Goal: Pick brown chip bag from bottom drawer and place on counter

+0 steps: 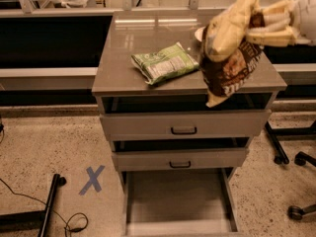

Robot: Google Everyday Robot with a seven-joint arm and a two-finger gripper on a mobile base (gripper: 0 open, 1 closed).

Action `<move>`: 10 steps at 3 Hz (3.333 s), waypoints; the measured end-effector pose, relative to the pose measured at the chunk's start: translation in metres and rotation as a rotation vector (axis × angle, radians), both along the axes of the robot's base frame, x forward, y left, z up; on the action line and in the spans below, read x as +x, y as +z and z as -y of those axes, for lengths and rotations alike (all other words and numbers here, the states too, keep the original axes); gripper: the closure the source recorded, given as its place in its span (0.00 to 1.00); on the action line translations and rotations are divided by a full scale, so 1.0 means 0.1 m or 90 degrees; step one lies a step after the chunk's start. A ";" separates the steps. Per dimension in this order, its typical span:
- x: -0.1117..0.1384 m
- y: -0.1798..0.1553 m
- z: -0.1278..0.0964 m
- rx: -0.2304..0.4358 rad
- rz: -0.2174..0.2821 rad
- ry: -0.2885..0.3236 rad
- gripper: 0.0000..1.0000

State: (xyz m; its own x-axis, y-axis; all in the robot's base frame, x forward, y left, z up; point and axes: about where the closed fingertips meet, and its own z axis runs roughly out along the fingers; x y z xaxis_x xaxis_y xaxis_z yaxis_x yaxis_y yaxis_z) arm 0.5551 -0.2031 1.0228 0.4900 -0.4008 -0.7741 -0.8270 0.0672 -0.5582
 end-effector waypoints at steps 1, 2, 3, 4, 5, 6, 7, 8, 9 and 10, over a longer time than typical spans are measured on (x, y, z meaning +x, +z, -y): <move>0.20 0.26 -0.07 -0.006 -0.010 0.013 1.00; 0.50 0.35 -0.17 -0.008 -0.028 0.003 1.00; 0.81 0.36 -0.21 0.006 -0.053 -0.029 1.00; 1.08 0.22 -0.07 0.017 -0.093 -0.086 1.00; 1.26 0.09 0.26 0.041 -0.131 -0.158 1.00; 1.37 -0.06 0.52 0.063 -0.166 -0.209 0.81; 1.41 -0.07 0.49 0.067 -0.167 -0.209 0.58; 1.44 -0.08 0.46 0.069 -0.167 -0.208 0.35; 1.47 -0.09 0.43 0.072 -0.167 -0.208 0.11; 1.50 -0.10 0.40 0.073 -0.168 -0.207 0.00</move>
Offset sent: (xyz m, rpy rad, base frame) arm 0.0991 0.0110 0.0598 -0.0365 0.0923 0.0013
